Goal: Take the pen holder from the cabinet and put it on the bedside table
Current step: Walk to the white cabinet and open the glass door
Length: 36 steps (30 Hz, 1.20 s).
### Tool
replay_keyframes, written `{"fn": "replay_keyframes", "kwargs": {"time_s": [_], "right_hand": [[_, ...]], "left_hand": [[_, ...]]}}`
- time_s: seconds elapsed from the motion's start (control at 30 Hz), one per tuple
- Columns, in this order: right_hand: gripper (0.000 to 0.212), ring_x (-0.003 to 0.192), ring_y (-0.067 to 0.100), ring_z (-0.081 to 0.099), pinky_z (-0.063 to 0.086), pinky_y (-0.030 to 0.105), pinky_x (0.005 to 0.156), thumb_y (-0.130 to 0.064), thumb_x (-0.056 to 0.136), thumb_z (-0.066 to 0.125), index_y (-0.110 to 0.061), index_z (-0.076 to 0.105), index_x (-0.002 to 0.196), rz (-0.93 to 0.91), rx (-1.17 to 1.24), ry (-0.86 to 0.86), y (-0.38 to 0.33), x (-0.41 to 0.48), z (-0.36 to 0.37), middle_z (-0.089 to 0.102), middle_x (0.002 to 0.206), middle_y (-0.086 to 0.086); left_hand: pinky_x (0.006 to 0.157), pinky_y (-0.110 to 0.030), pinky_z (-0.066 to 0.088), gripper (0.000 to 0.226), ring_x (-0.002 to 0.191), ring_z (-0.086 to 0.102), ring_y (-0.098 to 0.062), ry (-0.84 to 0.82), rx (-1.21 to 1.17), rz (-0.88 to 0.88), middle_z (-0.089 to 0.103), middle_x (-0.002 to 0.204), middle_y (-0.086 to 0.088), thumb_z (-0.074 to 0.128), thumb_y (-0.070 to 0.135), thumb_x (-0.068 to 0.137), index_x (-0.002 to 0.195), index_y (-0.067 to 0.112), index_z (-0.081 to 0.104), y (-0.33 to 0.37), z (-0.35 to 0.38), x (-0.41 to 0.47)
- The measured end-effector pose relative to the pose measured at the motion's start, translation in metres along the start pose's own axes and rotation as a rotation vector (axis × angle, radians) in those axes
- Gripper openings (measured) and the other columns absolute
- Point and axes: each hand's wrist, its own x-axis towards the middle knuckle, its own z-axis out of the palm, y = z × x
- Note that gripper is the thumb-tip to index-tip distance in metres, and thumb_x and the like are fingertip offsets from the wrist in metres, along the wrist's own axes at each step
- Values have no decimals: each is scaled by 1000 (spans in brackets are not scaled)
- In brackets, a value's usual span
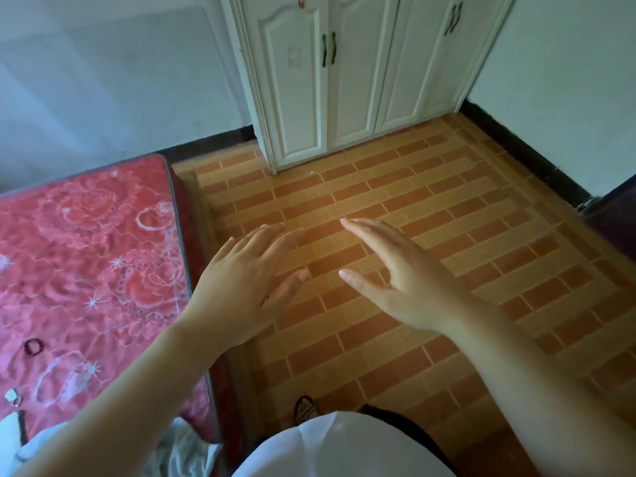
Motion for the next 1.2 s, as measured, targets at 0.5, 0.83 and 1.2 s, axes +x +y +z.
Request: {"fn": "replay_keyframes", "kwargs": {"time_s": [0.5,0.83,1.2], "right_hand": [[59,131,-7,18,25,21,99,-56,88,39,-37,19,141,142,-5,139,138,169,-103,23,148,-21],[60,133,-1,20,21,21,96,-58,88,39,-39,19,141,144,-51,138,234,291,-206,22,149,-19],[60,130,-1,23,24,21,94,-56,88,39,-37,20,141,144,-49,139,321,427,-272,24,149,-17]], "left_hand": [[99,-39,35,53,128,40,-17,-47,-16,136,32,146,10,22,62,90,138,40,21,-18,6,284],[95,-47,44,58,123,46,-18,-24,-73,151,37,143,10,14,69,85,135,42,22,-2,-6,471],[100,-41,33,66,125,43,-22,23,-133,136,39,143,1,18,65,83,139,31,28,-33,-9,642]]}}
